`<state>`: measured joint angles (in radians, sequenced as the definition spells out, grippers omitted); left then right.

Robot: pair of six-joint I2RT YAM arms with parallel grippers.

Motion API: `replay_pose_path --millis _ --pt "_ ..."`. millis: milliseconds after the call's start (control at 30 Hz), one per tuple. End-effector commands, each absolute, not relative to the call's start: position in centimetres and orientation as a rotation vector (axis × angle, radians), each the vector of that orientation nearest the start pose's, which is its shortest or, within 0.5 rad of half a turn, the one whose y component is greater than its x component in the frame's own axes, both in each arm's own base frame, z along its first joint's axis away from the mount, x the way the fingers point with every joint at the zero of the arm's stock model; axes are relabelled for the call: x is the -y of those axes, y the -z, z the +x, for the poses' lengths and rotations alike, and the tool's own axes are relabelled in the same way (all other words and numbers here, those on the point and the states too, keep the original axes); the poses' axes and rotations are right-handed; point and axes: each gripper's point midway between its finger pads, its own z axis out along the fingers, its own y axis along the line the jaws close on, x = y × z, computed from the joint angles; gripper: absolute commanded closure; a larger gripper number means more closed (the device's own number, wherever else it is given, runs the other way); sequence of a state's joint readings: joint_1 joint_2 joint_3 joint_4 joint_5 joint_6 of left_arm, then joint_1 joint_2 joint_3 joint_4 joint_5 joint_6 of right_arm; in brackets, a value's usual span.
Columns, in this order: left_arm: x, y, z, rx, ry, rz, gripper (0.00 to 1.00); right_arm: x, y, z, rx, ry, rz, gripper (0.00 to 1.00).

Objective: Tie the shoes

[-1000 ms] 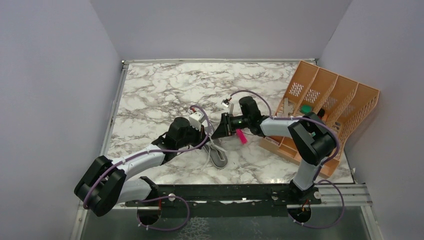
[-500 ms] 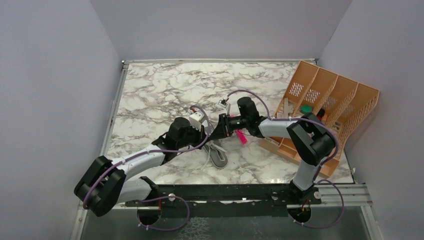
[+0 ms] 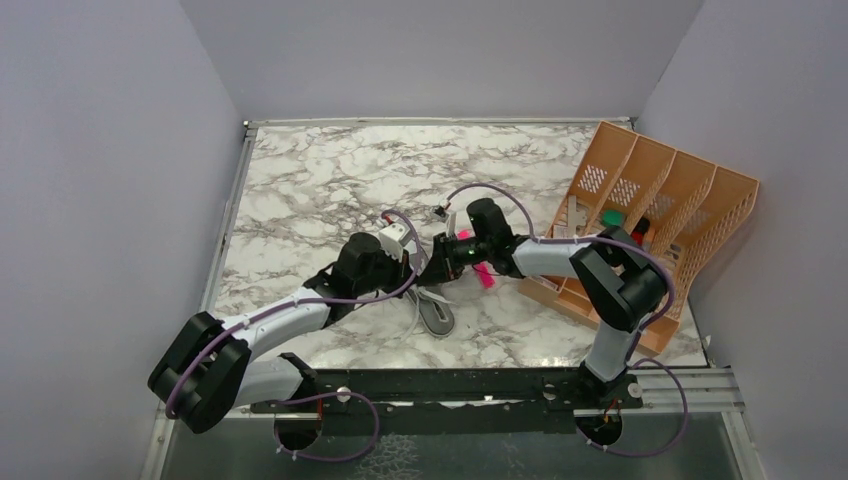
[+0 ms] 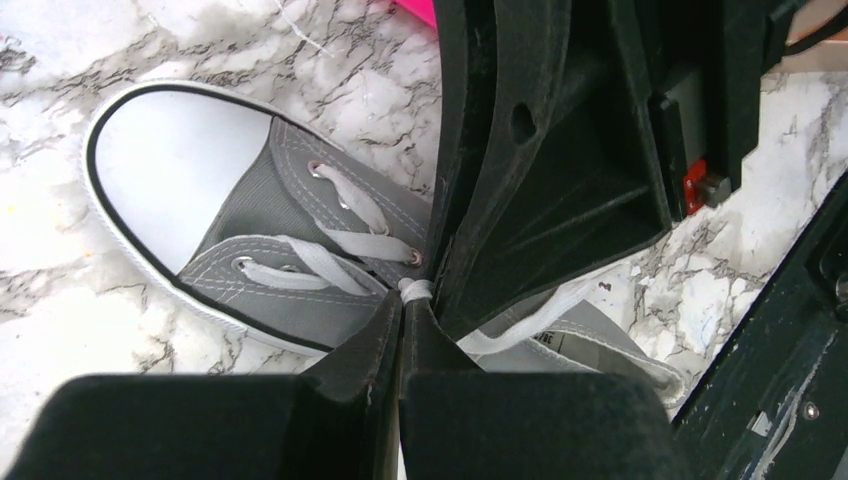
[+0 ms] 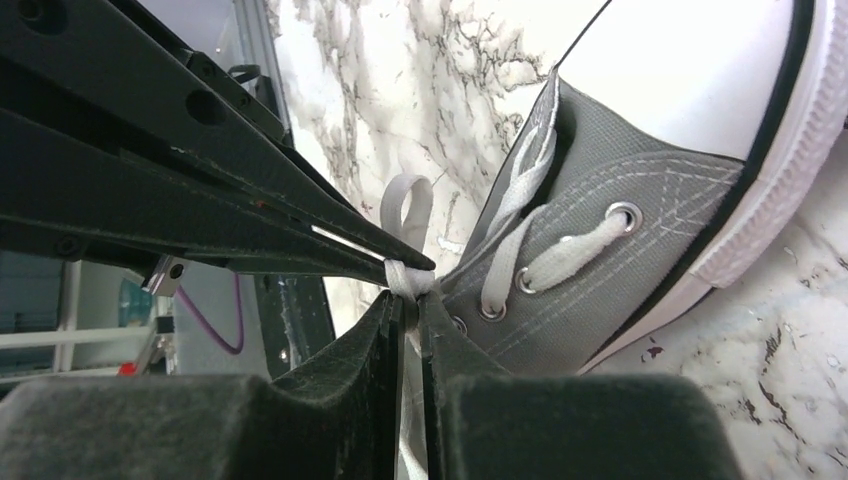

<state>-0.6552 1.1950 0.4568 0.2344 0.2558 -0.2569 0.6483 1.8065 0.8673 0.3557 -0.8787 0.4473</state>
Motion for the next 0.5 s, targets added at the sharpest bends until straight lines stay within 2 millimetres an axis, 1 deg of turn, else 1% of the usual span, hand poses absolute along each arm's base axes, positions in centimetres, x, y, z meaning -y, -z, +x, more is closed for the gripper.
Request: replay_pose_path --millis 0,67,133,167,267,333,400,467 --pt "25.9 -10.7 23.9 -2.065 0.841 0.607 1.0 -37.2 -7.4 23.0 -2.198 -1.407 -0.826 0.86" --pt "25.8 -10.3 23.5 -2.118 0.841 0.606 1.0 -37.3 -6.7 23.9 -2.214 -1.257 -0.806 0.98" --pt "25.7 -10.1 22.9 -2.162 0.857 0.603 1.0 -36.5 -6.1 25.2 -2.225 -1.047 -0.771 1.0" --pt "25.7 -10.0 22.6 -2.183 0.869 0.592 1.0 -36.1 -6.5 25.8 -2.194 -0.977 -0.766 1.0" --pt "25.6 -9.9 21.8 -2.253 0.936 0.546 0.99 -35.2 -7.5 26.9 -2.096 -0.885 -0.776 1.0" --pt "25.5 -10.0 21.4 -2.294 0.988 0.507 0.9 -35.2 -7.6 27.1 -2.069 -0.863 -0.808 1.0" --pt "25.2 -10.5 21.5 -2.317 1.033 0.464 0.77 -35.6 -7.6 26.7 -2.056 -0.901 -0.844 1.0" --pt "24.6 -11.1 22.0 -2.321 1.075 0.409 0.66 -36.1 -7.9 26.1 -2.028 -0.947 -0.887 1.0"
